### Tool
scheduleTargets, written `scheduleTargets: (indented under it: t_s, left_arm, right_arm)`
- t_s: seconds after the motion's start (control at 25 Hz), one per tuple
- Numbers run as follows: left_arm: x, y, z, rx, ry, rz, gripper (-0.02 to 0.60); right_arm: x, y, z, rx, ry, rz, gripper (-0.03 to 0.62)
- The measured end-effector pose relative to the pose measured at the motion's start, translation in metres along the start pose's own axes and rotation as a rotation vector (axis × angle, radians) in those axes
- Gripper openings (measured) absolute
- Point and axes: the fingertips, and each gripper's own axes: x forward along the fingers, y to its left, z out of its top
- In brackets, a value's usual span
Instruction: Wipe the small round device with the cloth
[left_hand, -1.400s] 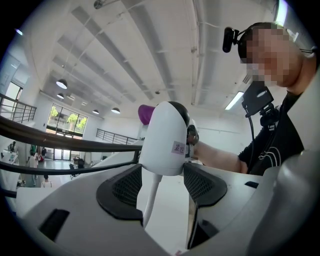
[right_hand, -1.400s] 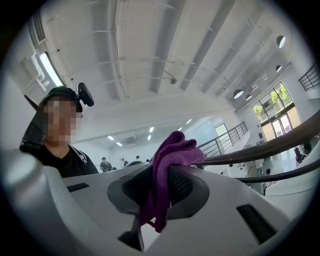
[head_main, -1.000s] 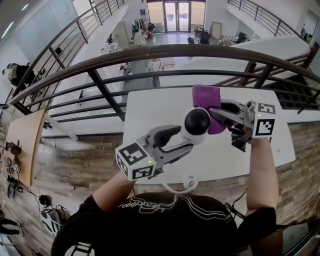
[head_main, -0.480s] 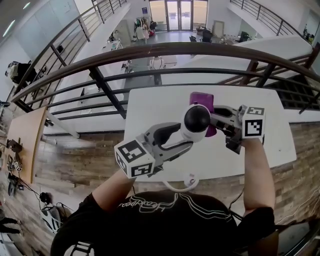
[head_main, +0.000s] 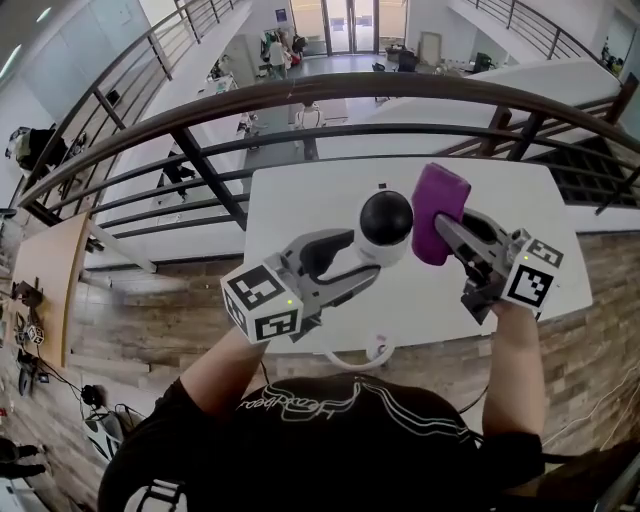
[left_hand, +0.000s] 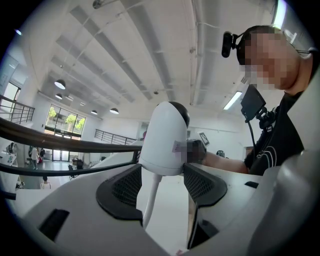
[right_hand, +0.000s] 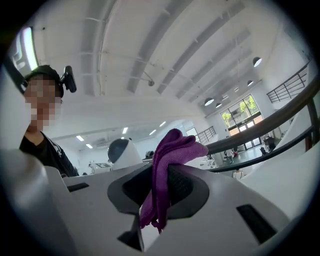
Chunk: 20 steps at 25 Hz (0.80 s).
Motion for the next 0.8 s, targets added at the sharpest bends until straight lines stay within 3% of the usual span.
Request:
scheduleTargets:
  t_s: [0.08, 0.32, 0.48, 0.8]
  left_arm:
    - [0.000, -0.001, 0.002, 0.001, 0.000, 0.001, 0.265]
    - [0.000, -0.002, 0.001, -0.003, -0.010, 0.011, 0.265]
    - [-0.003, 0.000, -0.002, -0.001, -0.013, 0.015, 0.265]
    - [-0.002, -0.001, -0.003, 0.001, -0.014, 0.024, 0.265]
  right_arm:
    - [-0.016, 0.011, 0.016, 0.044, -0.088, -0.001, 0.063]
    - [-0.043, 0.048, 0.035, 0.241, -0.322, 0.123, 0.063]
    - [-0.039, 0.063, 0.028, 0.321, -0.395, 0.188, 0.063]
    - [-0.028, 0.062, 0.015, 0.421, -0.485, 0.237, 0.063]
